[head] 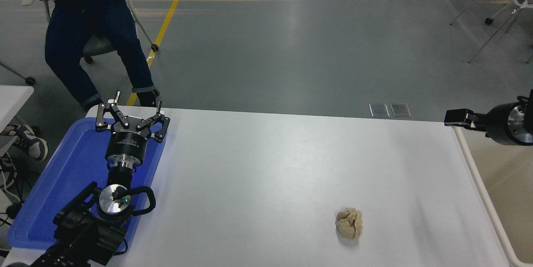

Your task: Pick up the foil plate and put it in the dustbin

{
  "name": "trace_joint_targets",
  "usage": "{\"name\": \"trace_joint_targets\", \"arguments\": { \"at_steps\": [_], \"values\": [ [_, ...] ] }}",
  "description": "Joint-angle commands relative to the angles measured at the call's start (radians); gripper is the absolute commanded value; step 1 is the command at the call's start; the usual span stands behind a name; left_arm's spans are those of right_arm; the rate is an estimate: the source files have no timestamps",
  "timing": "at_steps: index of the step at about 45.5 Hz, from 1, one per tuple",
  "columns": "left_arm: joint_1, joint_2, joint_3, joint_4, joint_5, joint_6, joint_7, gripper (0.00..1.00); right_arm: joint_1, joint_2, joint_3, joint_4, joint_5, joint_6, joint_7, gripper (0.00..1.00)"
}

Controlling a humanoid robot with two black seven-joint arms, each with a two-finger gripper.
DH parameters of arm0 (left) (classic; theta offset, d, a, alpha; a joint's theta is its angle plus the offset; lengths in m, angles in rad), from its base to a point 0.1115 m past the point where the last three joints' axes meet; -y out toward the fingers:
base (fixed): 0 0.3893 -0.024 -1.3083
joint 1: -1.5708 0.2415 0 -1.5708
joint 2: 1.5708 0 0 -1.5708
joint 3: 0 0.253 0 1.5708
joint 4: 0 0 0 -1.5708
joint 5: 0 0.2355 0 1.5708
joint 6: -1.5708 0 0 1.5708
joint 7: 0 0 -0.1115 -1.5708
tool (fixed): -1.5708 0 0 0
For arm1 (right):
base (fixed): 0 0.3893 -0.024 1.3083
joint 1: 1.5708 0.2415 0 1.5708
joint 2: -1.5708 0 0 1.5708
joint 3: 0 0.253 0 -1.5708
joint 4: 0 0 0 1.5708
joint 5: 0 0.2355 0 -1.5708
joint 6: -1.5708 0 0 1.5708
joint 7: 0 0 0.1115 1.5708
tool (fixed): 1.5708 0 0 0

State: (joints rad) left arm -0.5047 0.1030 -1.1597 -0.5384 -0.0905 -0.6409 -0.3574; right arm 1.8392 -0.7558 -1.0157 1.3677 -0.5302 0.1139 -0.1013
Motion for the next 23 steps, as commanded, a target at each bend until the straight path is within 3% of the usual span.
{"name": "trace_joint_targets", "arguments": {
  "at_steps": [1,23],
  "values": [
    [0.0,0.0,0.0,0.0,0.0,0.0,0.0,1.0,0.173,0.125,-0.126,0.1,0.091,0.032,0.003,1.0],
    [0.0,0.001,0.0,0.0,0.0,0.0,0.0,1.0,0.301,0.3,-0.107,0.214,0.286,0.207,0.006,1.0]
  ]
}}
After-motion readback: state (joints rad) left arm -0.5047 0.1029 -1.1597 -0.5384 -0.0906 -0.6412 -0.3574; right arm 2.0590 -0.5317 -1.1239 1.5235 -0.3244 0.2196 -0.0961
